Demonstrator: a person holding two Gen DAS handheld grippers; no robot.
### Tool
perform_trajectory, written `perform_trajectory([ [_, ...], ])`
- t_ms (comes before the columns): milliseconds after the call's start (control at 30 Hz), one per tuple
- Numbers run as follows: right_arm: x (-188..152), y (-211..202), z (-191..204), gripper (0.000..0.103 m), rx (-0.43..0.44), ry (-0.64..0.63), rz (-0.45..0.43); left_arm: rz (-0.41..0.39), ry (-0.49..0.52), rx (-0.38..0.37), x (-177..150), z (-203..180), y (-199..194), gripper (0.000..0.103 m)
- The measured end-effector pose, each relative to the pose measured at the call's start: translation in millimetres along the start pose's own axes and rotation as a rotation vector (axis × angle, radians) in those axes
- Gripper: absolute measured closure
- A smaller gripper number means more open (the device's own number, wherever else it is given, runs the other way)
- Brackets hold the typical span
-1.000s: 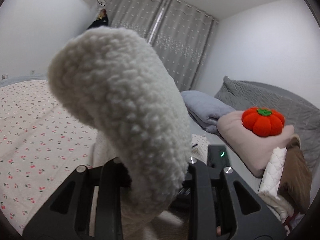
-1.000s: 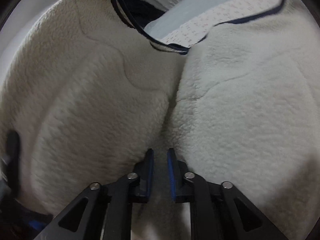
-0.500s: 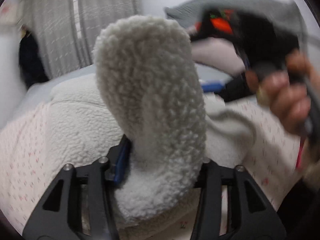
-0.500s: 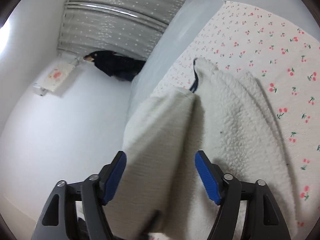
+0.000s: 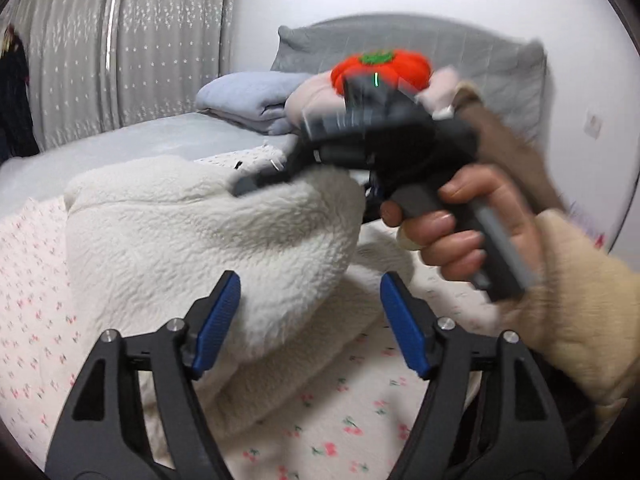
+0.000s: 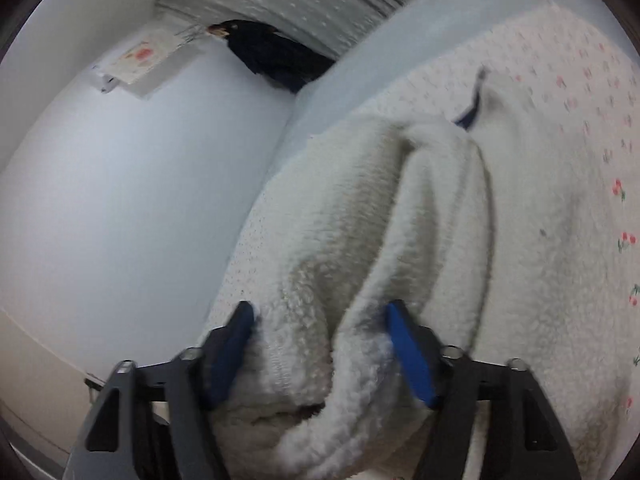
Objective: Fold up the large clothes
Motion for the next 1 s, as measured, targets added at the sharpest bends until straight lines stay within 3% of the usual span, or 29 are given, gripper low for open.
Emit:
perform_trajectory([
  [100,-5,-17,-11,0.074,0.063,0.062,0.017,-0.077,-0.077,-0.022,8,15,-22,0.029],
  [200,-8,-36,-9,0.086,0.065,0.028,0.010,-0.138,-0.223,0.019,13,52,-35,0.029],
  [267,-12,-48,-6,0.093,0.059,-0.003,0.006,-0.126,-0.304,0.105,10,81,-29,0.029],
  [367,-24,-72,-4,0.093,0.028,-0.046,-0.020,-0.062,-0.390,0.193,-2,115,-7,0.030],
  [433,-31,-84,-9,0.087,0.014,-0.040,-0.032,-0.005,-0.438,0.169,-10,124,11,0.035],
  [467,-33,-89,-13,0.071,0.025,-0.024,-0.039,0.009,-0.456,0.161,-12,126,19,0.035],
  [500,-35,-96,-15,0.038,0.039,0.007,-0.044,0.001,-0.450,0.166,-12,126,20,0.035],
  [533,-34,-95,-15,0.023,0.050,0.036,-0.054,-0.002,-0.443,0.169,-10,127,19,0.035],
  [567,-32,-98,-16,0.014,0.077,0.062,-0.073,-0.001,-0.438,0.170,-9,124,20,0.035],
  [667,-20,-88,-16,0.014,0.187,0.140,-0.068,-0.002,-0.420,0.185,-11,120,20,0.035],
  [733,-6,-63,-9,0.013,0.216,0.179,-0.046,0.001,-0.395,0.198,-13,117,21,0.034],
  [833,10,-25,-11,0.011,0.158,0.195,0.009,0.002,-0.379,0.206,-14,118,15,0.034],
  [1000,20,21,1,0.009,0.178,0.227,0.050,0.008,-0.337,0.236,-16,115,15,0.032],
])
Point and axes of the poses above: each gripper's, at about its wrist camera, not at the fingertips, and y roughly the way its jaws point, z to its left, x to its top, the point moved 7 cm from there along y, roughly the way its jaws point, and after that the axes turned 3 degrees about x, right-handed, at the moved point
